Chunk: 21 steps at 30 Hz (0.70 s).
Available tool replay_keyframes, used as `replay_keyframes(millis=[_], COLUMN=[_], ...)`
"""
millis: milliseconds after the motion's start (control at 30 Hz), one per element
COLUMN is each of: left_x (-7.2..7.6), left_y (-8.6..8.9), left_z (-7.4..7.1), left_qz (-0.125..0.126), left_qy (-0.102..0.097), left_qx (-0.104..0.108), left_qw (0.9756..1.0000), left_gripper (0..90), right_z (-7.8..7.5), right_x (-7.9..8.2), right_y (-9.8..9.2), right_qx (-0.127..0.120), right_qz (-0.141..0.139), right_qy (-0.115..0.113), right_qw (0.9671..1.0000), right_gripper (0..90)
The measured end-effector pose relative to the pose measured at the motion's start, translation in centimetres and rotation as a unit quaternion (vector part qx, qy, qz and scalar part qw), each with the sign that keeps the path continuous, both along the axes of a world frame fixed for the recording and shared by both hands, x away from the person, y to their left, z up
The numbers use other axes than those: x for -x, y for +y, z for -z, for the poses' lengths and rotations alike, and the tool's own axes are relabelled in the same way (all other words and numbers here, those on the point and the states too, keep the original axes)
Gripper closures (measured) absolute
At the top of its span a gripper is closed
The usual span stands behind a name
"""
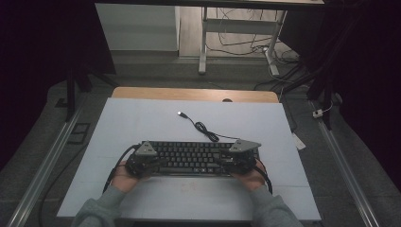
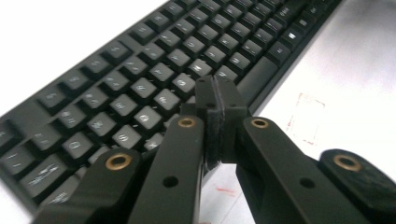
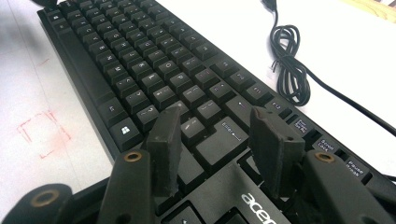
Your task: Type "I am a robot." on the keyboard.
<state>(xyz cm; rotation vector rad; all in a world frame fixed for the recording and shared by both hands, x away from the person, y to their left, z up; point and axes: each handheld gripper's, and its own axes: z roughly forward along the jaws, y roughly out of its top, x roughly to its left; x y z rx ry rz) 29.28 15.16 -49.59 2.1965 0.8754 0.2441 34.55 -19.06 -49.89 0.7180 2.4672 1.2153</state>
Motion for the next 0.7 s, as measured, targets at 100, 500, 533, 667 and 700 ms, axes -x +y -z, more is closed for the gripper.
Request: replay_keyframes(millis=[100,500,533,667,700], left_x=[0.0,0.1,0.0,-0.2,-0.2], left_y=[-0.6,-1.8,-1.8,-2.0,-2.0], left_z=[0.3,1.0,1.1,1.4,1.4], left_qz=[0.009,0.016,0.015,0.012,0.011], left_qy=[0.005,0.009,0.009,0.009,0.008], left_qx=[-0.008,-0.022,-0.024,-0.027,-0.029], left_qw=[0.9999,0.9996,0.9996,0.9995,0.9995], left_gripper=[88.8,88.8,88.8,88.7,88.6], right_z=[0.0,0.0,0.1,0.0,0.0], right_x=[0.0,-0.1,-0.1,-0.1,-0.1], right_y=[0.0,0.0,0.0,0.0,0.0], right_qx=[0.001,0.002,0.002,0.002,0.003], right_qz=[0.0,-0.001,0.0,-0.001,0.0], right_qy=[0.0,0.0,0.001,0.001,0.0], right_qw=[1.0,1.0,1.0,1.0,1.0], right_gripper=[54.6,54.5,54.5,54.6,54.6])
